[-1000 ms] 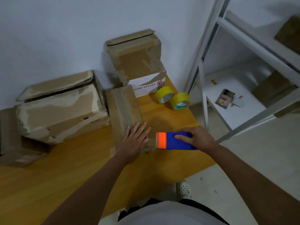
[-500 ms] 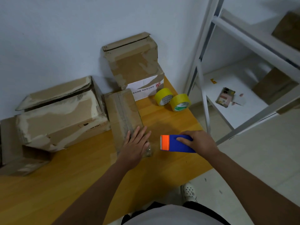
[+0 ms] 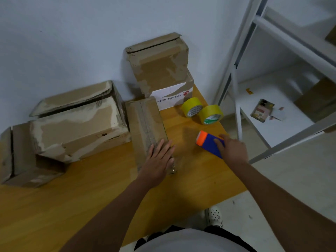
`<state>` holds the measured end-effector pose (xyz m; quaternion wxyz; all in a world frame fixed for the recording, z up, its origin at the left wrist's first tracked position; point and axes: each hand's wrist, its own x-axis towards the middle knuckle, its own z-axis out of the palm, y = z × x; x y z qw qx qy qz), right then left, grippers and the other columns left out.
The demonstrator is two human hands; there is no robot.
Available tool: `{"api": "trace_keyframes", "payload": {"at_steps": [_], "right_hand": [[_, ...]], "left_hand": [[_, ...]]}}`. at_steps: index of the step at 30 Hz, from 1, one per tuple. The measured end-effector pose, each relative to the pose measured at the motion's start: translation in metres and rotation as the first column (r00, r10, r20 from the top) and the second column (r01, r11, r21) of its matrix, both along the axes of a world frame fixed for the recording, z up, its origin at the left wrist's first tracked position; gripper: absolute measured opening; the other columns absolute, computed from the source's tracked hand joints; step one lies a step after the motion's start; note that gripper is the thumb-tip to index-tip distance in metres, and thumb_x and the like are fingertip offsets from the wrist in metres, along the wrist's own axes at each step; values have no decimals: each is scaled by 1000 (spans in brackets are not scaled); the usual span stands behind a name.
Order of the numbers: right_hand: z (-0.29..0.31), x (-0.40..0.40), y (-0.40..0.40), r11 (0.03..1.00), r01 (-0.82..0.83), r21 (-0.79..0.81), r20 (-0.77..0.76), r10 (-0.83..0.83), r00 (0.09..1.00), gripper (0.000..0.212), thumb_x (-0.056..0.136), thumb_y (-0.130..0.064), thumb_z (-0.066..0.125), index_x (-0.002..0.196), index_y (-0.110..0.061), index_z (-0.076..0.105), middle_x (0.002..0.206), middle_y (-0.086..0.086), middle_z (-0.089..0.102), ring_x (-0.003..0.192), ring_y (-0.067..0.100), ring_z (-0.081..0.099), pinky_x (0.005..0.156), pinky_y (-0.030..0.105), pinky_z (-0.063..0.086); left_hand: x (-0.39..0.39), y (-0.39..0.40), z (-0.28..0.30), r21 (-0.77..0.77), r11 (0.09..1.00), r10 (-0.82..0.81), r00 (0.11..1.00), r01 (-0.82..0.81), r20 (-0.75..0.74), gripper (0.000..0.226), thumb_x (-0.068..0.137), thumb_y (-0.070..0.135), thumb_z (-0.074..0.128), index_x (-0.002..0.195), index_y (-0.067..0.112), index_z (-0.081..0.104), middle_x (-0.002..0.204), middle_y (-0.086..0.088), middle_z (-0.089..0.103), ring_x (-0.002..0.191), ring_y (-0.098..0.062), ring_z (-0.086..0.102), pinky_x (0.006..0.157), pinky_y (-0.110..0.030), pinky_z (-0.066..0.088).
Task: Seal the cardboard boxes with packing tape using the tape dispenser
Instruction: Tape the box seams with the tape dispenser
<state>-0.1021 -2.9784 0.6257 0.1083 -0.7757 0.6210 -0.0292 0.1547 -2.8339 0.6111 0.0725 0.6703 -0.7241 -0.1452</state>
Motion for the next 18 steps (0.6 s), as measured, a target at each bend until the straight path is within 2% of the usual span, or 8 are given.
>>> {"api": "trace_keyframes", "payload": {"at_steps": [3,6,8,10,11,13,15,18], "right_hand": [[-21,32,35,985,-50,165,53,42,998,43,104,-36,35,142,-18,36,127,13,58,117,32,52,97,44,37],[-33,43,58,951,-84,296,4,86,996,52,101,-33,44,148,-25,25,135,8,50,124,29,45,102,45,36],[-30,41,61,977,-99,187,55,90,994,50,97,-34,52,143,-24,36,136,9,45,123,31,42,100,44,40],[-25,42,62,994,-90,56,259,72,963,37,98,-29,53,133,-17,51,131,10,48,118,30,46,97,41,42],[-18,46,62,990,-72,125,434,11,901,33,100,-27,51,130,-15,54,129,9,52,117,27,50,96,38,43],[0,61,70,855,-92,511,664,-324,674,33,102,-29,47,131,-16,55,127,7,60,110,20,58,93,35,46],[10,74,80,634,-168,755,622,-611,490,31,101,-32,48,127,-17,55,119,5,65,102,15,64,90,34,49],[17,80,87,564,-194,803,576,-648,499,18,97,-27,56,104,-12,64,96,6,68,85,12,64,78,26,51]], "left_hand": [[3,1,1,9,1000,-5,1000,6,-28,59,104,48,5,157,25,16,161,15,-9,148,-6,-23,118,-34,-20],[3,0,1,23,1000,-5,999,6,-51,54,106,44,10,157,26,15,161,16,-9,148,-6,-22,119,-34,-20],[4,0,1,36,999,3,996,1,-92,52,108,40,15,158,26,15,161,17,-8,148,-6,-22,120,-35,-18],[5,0,0,42,999,13,991,-8,-131,50,109,38,18,158,27,14,161,19,-7,148,-4,-21,120,-36,-17],[5,0,0,41,999,19,988,-13,-152,50,109,38,18,158,28,13,161,19,-6,148,-4,-20,120,-36,-17],[4,-1,2,47,998,38,973,-28,-227,50,109,39,18,157,28,14,162,19,-3,148,-2,-17,120,-34,-17],[5,-1,6,70,996,71,949,-52,-307,50,108,38,19,157,27,17,164,15,4,148,1,-14,120,-32,-16],[6,-4,16,124,989,129,907,-85,-401,47,109,33,20,155,24,23,164,9,12,148,3,-8,121,-31,-12]]}}
